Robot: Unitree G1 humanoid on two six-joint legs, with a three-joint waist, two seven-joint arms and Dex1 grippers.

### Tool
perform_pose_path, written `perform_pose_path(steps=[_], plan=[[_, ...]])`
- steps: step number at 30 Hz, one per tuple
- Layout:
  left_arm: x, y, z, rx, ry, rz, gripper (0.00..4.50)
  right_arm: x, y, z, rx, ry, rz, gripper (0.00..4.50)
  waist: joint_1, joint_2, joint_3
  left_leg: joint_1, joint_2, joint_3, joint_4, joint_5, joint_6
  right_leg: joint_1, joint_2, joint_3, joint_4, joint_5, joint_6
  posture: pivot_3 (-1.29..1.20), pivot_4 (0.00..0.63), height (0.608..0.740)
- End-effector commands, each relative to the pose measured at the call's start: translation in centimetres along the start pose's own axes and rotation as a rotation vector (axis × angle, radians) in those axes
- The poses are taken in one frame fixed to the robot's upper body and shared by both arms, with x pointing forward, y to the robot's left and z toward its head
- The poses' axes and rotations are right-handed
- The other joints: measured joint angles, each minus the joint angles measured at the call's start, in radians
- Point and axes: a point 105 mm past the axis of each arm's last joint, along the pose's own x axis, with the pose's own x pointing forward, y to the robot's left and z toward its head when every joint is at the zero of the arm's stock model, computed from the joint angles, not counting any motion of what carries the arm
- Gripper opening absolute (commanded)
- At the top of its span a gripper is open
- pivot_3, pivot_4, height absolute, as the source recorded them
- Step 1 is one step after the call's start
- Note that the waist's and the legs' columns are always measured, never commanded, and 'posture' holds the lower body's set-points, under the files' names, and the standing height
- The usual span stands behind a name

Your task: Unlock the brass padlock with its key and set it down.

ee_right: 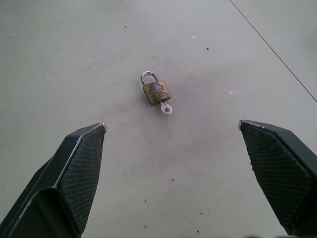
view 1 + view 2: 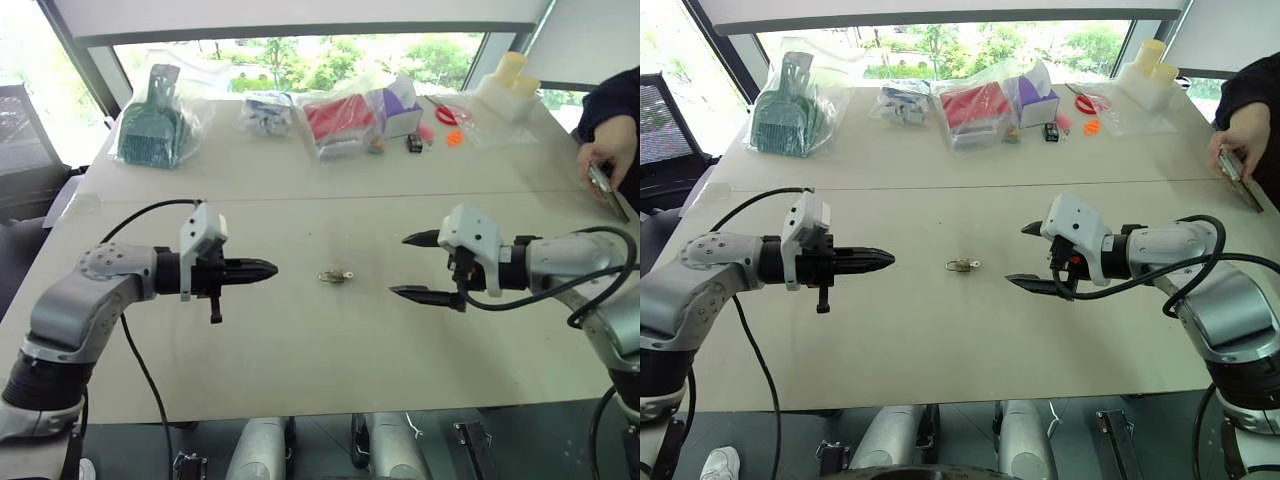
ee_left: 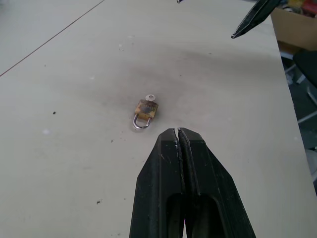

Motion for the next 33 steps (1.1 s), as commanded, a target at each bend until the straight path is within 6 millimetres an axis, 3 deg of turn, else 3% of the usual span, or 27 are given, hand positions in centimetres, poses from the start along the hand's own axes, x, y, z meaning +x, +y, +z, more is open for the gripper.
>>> perform_pose_path(steps=[1,9,16,20,25,26,33], plan=[[0.3,-0.2,0.5,0.059,-0.003,-0.026,0.0,-0.4,-0.1,1.1,-0.057,-0.025,-0.034,4.46,0.001,0.0,0.0,0.0,0.0,0.0,0.0,0.0,0.0,0.0,0.0,0.0,0.0,0.0,0.0,0.0,0.15,0.74],[1.2,1.2,1.0,0.091,-0.038,-0.022,0.0,-0.4,0.1,1.3,-0.052,-0.037,-0.061,4.46,0.0,0.0,0.0,0.0,0.0,0.0,0.0,0.0,0.0,0.0,0.0,0.0,0.0,0.0,0.0,0.0,0.15,0.74],[4.2,3.0,0.4,0.132,-0.046,-0.037,0.0,-0.5,0.4,1.2,-0.064,-0.004,-0.058,4.46,0.006,-0.001,0.0,0.0,-0.003,0.0,0.001,0.0,0.0,0.001,0.0,0.0,0.0,0.001,0.001,0.0,0.15,0.74],[6.3,3.3,0.3,0.162,-0.032,-0.119,1.77,-0.7,0.3,1.2,-0.064,0.002,-0.067,4.5,0.003,-0.001,0.0,0.0,-0.004,0.0,0.002,0.0,0.0,0.001,0.0,0.0,0.001,0.001,0.002,0.0,0.15,0.74],[9.4,3.6,-1.4,0.22,0.029,-0.225,4.28,-0.6,0.9,0.9,-0.046,0.009,-0.076,4.5,0.003,-0.001,0.0,0.0,-0.004,0.0,0.002,0.0,0.0,0.002,0.0,0.0,0.001,0.002,0.003,0.0,0.15,0.74],[9.8,3.5,-1.7,0.224,0.04,-0.248,4.45,-0.6,1.0,0.8,-0.044,0.011,-0.076,4.5,0.002,-0.001,0.0,0.0,-0.004,0.0,0.002,0.0,0.001,0.001,0.0,0.0,0.001,0.002,0.004,0.0,0.15,0.74],[12.3,4.7,-3.5,0.287,0.111,-0.241,4.45,-0.8,1.6,0.5,-0.031,0.02,-0.119,4.5,0.003,-0.002,0.0,0.0,-0.004,-0.001,0.002,0.0,0.001,0.001,0.0,0.0,0.001,0.002,0.004,0.0,0.15,0.74]])
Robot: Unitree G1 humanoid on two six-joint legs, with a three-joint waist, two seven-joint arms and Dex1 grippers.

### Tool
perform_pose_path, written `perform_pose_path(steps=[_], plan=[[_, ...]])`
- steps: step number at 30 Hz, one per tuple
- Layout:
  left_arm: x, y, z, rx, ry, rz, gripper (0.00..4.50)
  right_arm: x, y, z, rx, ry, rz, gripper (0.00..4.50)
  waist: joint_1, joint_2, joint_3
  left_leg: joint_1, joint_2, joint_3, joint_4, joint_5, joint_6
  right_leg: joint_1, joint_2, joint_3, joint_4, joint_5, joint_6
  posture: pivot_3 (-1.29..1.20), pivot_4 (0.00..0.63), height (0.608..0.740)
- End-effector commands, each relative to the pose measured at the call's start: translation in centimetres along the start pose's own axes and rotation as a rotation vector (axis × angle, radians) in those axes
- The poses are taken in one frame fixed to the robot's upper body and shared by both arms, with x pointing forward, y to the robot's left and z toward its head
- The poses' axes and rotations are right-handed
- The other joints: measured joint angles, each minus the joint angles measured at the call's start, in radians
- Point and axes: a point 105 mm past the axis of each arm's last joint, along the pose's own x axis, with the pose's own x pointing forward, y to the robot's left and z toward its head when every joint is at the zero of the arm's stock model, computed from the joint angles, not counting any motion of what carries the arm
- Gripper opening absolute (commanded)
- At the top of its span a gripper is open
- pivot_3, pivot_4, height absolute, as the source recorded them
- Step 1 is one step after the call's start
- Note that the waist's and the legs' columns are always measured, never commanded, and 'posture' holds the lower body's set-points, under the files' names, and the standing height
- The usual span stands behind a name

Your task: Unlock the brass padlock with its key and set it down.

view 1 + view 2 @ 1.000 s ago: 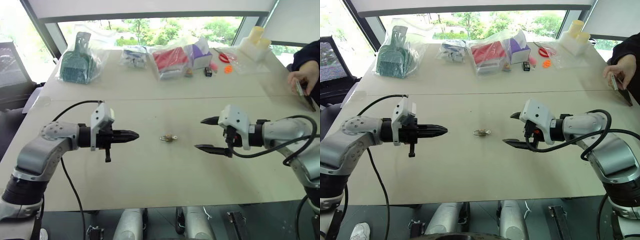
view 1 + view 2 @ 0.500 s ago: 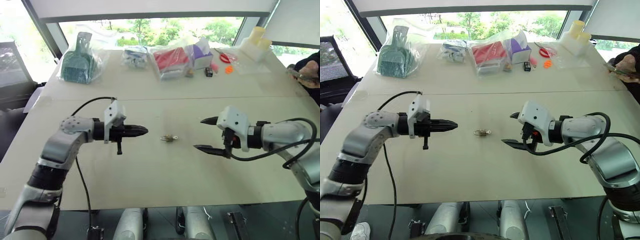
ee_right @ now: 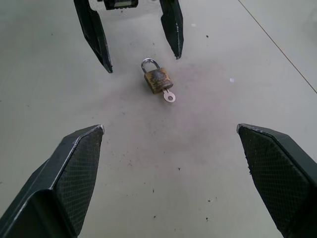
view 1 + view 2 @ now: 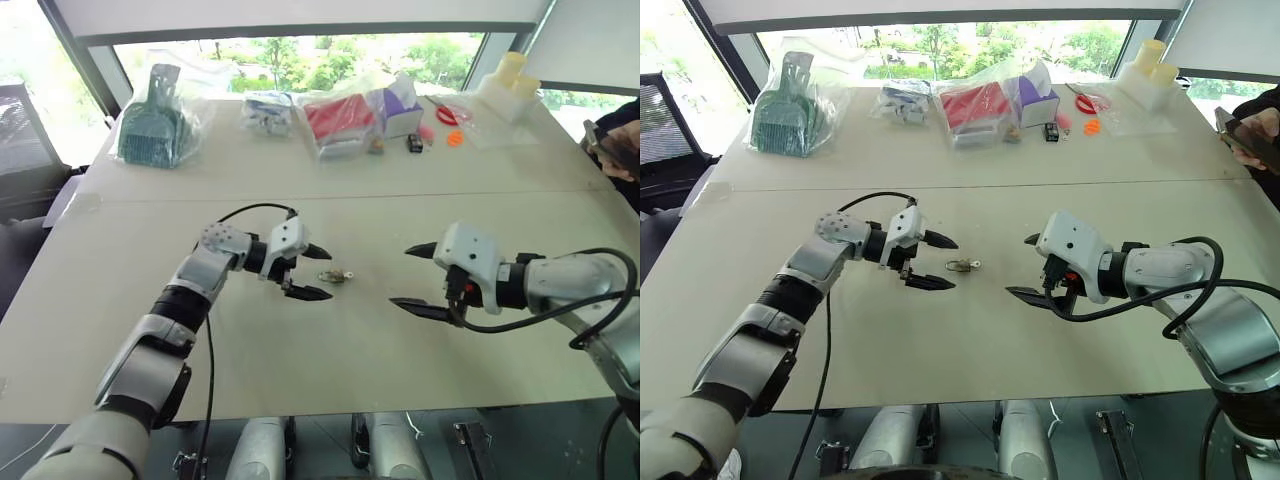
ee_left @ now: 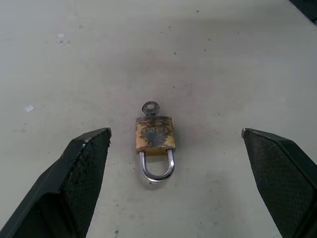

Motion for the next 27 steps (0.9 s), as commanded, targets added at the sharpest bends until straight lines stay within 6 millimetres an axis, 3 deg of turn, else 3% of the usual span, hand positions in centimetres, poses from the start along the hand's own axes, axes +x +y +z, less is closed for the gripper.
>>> perform_pose_path(steps=[1,19,22,27], plan=[[0.3,1.0,-0.4,0.052,0.038,0.03,4.45,-0.6,0.2,1.0,-0.037,-0.03,-0.04,4.5,0.0,0.0,0.0,0.0,0.0,0.0,0.0,0.0,0.0,0.0,0.0,0.0,0.0,0.0,0.0,0.0,0.15,0.74],[2.0,1.1,-1.2,0.028,0.043,0.029,4.45,-0.7,0.4,0.9,-0.039,-0.019,-0.068,4.5,0.024,-0.001,0.0,0.0,0.0,-0.001,0.001,0.0,0.0,0.001,-0.001,0.0,0.0,0.0,0.0,0.0,0.15,0.74],[2.2,0.7,-1.1,0.019,0.023,0.013,3.57,-0.6,0.4,0.8,-0.041,-0.016,-0.066,4.5,0.024,-0.001,0.0,0.0,0.0,-0.001,0.001,0.0,0.0,0.001,-0.001,0.0,0.0,0.0,0.0,0.0,0.15,0.74],[2.7,0.4,-1.0,0.016,0.014,0.001,1.11,-0.4,0.2,0.7,-0.049,-0.013,-0.06,4.5,0.024,-0.001,0.0,0.0,0.0,-0.001,0.001,0.0,0.001,0.001,-0.001,0.0,0.0,0.0,0.0,0.0,0.15,0.74]])
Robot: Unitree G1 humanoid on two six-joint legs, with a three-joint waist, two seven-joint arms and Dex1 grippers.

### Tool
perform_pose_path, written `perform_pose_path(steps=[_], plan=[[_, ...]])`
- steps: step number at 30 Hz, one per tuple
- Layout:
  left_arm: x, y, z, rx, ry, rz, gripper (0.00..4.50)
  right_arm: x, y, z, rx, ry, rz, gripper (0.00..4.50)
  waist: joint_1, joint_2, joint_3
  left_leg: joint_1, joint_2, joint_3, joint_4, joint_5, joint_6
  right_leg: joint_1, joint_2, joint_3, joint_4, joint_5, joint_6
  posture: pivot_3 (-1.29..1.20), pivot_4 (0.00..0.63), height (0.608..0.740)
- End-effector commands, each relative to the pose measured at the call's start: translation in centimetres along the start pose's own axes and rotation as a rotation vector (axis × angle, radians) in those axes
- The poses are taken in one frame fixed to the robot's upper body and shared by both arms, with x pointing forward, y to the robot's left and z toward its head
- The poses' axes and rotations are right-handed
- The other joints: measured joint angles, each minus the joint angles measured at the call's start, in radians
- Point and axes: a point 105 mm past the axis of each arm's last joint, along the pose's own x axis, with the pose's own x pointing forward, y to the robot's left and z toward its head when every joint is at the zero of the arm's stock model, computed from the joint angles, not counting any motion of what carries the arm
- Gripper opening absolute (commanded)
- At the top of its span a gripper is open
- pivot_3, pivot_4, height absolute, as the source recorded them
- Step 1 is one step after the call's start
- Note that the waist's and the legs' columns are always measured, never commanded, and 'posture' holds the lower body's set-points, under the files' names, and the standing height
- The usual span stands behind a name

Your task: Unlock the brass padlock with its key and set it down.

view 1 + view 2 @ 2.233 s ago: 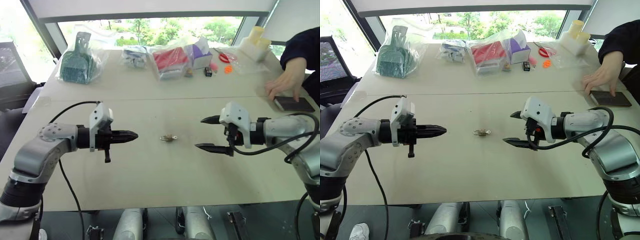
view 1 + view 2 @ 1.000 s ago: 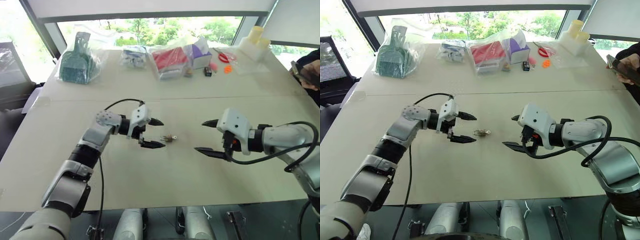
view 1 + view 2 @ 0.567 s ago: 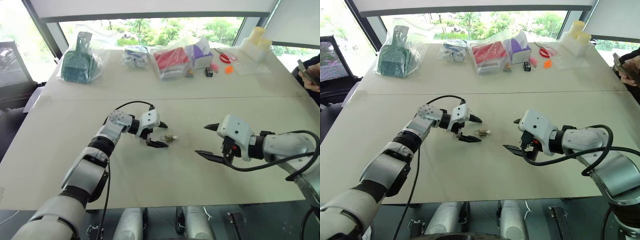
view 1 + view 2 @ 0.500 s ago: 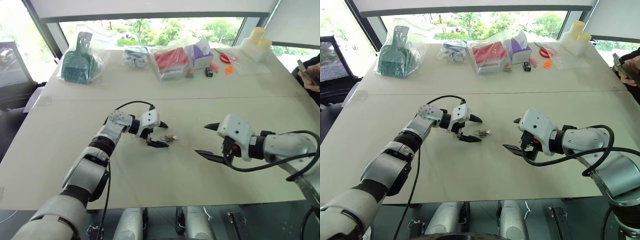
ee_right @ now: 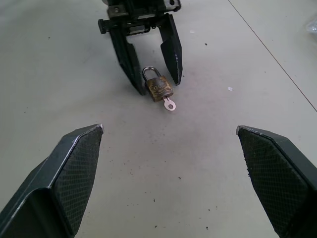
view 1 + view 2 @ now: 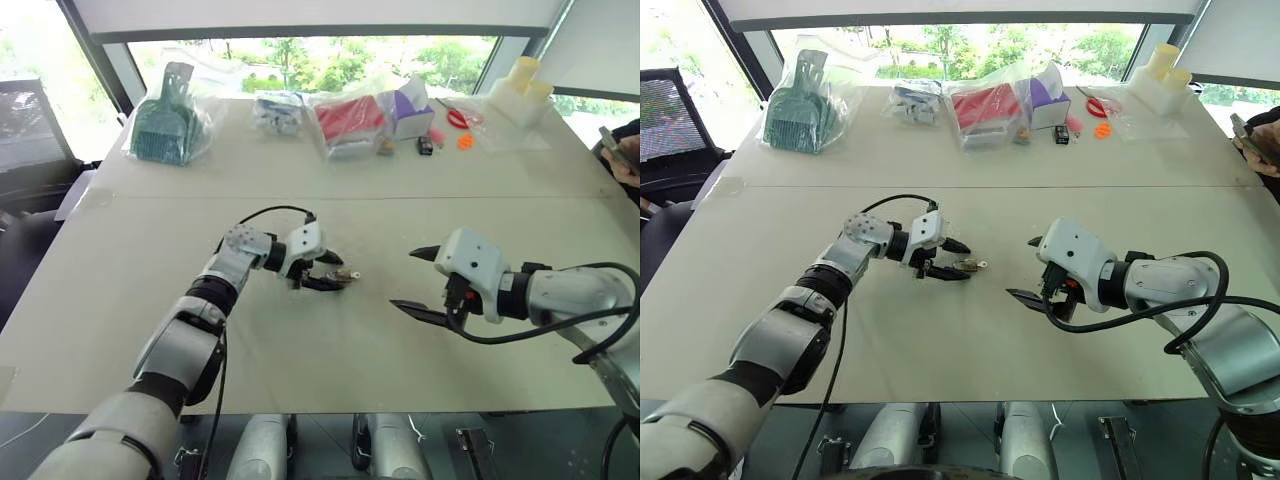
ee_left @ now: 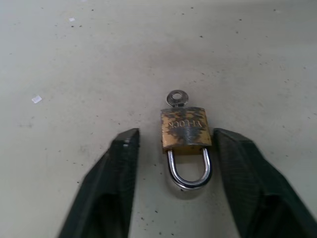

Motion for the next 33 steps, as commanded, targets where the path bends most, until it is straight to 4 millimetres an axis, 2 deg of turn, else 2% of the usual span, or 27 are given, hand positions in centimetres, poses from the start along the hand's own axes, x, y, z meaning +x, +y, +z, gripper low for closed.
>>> perform_pose_path(steps=[1,5,8,12,17,20,29,31,33], plan=[[0.3,-0.3,-0.1,0.001,0.007,-0.01,0.72,-0.1,-0.3,0.7,-0.046,-0.016,-0.01,4.5,0.0,0.0,0.0,0.0,0.0,0.0,0.0,0.0,0.0,0.0,0.0,0.0,0.0,0.0,0.0,0.0,0.15,0.74],[0.0,0.0,-0.1,0.004,0.017,0.011,0.72,0.1,-0.5,0.7,-0.065,-0.012,-0.01,4.5,0.001,0.0,0.0,0.0,0.0,0.0,0.0,0.0,0.0,0.0,0.0,0.0,0.0,0.0,0.0,0.0,0.15,0.74],[-0.9,0.5,0.6,0.034,0.012,0.024,0.72,0.7,-0.9,0.3,-0.163,0.016,-0.033,4.5,-0.002,0.0,0.0,0.0,0.0,0.0,0.0,0.0,0.0,0.0,0.0,0.0,0.0,0.0,0.0,0.0,0.15,0.74],[-2.8,1.2,3.5,0.047,-0.071,0.008,0.72,2.4,-2.3,-0.6,-0.416,0.055,-0.115,4.5,-0.006,0.0,0.0,0.0,0.0,0.001,0.0,0.0,0.0,-0.001,0.001,0.0,0.001,0.0,0.0,0.0,0.15,0.74],[-4.4,1.4,5.1,0.076,-0.077,0.004,0.72,4.4,-3.4,0.9,-0.623,-0.011,-0.202,4.5,-0.004,0.0,0.0,0.0,0.0,0.001,0.0,0.0,0.0,-0.002,0.001,0.0,0.001,0.0,0.001,0.0,0.15,0.74],[-4.8,1.3,5.6,0.084,-0.081,-0.002,0.72,5.6,-3.2,2.0,-0.697,-0.067,-0.222,4.5,-0.002,0.0,0.0,0.0,0.0,0.001,0.0,0.0,0.0,-0.002,0.001,0.0,0.001,0.0,0.001,0.0,0.15,0.74],[-5.0,1.4,6.5,0.096,-0.092,0.005,0.72,7.2,-2.6,3.0,-0.751,-0.129,-0.207,4.5,-0.004,0.0,0.0,0.0,-0.001,0.002,0.0,0.0,0.0,-0.001,0.001,0.0,0.001,0.0,0.001,0.0,0.15,0.74],[-4.9,1.5,6.7,0.099,-0.095,0.005,0.72,7.3,-2.7,3.1,-0.756,-0.136,-0.211,3.97,-0.004,0.0,0.0,0.0,-0.001,0.002,0.0,0.0,0.0,-0.001,0.001,0.0,0.002,0.0,0.001,0.0,0.15,0.74],[-4.8,1.5,6.8,0.101,-0.099,0.006,0.72,7.5,-2.7,3.3,-0.76,-0.144,-0.213,3.06,-0.004,0.0,0.0,0.0,-0.001,0.003,0.0,0.0,0.0,-0.001,0.001,0.0,0.002,0.0,0.001,0.0,0.15,0.74]])
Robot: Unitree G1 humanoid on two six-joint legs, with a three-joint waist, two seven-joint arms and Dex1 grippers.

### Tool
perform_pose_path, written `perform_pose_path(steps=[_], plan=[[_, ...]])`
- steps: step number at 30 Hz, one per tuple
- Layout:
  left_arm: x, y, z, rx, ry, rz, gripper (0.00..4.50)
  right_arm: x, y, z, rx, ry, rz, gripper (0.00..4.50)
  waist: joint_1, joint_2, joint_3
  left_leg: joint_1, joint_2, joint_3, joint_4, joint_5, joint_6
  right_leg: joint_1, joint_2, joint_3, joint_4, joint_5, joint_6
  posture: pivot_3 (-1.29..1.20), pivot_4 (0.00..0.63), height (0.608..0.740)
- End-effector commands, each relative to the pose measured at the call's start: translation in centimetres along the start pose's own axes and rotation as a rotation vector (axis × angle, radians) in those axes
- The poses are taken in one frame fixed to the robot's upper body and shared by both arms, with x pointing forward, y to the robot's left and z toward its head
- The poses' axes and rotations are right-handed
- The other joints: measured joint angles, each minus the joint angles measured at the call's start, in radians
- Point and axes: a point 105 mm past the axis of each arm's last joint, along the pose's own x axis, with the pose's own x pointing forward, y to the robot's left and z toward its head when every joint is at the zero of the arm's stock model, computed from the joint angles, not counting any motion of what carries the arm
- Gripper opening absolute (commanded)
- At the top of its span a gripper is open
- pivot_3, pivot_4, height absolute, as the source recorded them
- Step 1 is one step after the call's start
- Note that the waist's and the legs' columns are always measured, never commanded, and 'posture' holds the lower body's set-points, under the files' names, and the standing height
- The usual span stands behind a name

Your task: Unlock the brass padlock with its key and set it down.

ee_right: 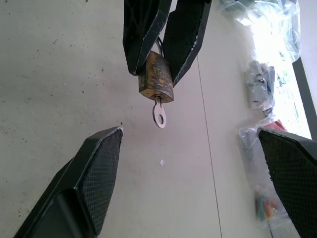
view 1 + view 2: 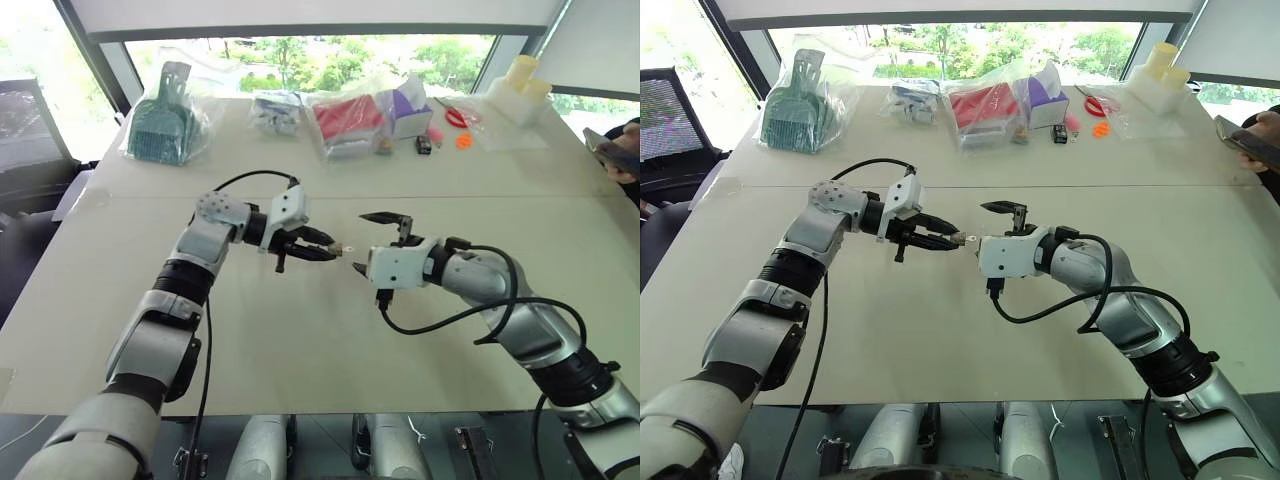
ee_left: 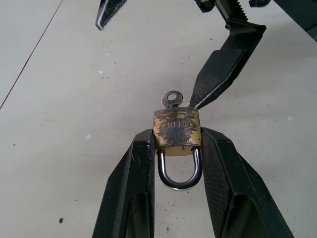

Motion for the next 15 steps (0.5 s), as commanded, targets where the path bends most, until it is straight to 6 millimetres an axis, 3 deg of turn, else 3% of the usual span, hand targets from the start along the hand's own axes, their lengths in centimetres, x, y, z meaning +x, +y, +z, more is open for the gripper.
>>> perform_pose_path(steps=[1,6,15], plan=[[-0.1,0.5,2.1,0.059,-0.044,0.012,0.72,0.1,-1.3,1.0,-0.041,-0.036,-0.04,2.56,0.0,0.0,0.0,0.0,0.0,0.0,0.0,0.0,0.0,0.0,0.0,0.0,0.0,0.0,0.0,0.0,0.15,0.74],[0.4,0.4,2.4,0.059,-0.06,0.008,0.72,0.4,-1.2,1.0,-0.038,-0.044,-0.043,0.05,0.0,0.0,0.0,0.0,0.0,0.001,0.0,0.0,0.0,0.0,0.0,0.0,0.0,0.0,0.0,0.0,0.15,0.74],[0.6,0.3,3.1,0.117,-0.084,0.021,0.72,0.6,-1.1,1.3,0.019,-0.064,-0.021,0.05,-0.001,0.0,0.0,0.0,0.0,0.001,0.0,0.0,0.0,0.0,0.0,0.0,0.0,0.0,0.0,0.0,0.15,0.74]])
